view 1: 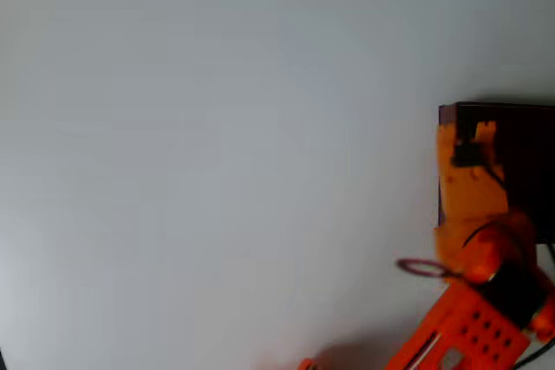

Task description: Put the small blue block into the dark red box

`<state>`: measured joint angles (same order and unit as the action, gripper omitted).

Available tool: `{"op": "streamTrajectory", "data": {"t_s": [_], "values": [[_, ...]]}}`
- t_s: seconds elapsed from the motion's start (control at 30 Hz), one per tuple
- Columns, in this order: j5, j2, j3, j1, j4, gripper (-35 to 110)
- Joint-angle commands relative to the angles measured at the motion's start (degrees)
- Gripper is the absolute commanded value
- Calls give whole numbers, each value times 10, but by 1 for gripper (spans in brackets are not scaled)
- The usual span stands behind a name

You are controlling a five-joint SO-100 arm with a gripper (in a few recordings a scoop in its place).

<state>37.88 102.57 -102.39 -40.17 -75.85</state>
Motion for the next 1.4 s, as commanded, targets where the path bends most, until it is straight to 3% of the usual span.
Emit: {"op": "streamTrajectory", "data": {"t_s": [0.0, 0.2, 0.47, 0.67, 0.97, 1.37], "values": [[-12, -79, 88, -15, 13, 7], [-50, -123, 86, -16, 76, 15], [-100, -89, 40, 26, 66, 12], [-138, 147, -149, 111, 76, 12], [-164, 523, -338, 352, 33, 0], [-308, 896, -584, 618, -32, 0]]}}
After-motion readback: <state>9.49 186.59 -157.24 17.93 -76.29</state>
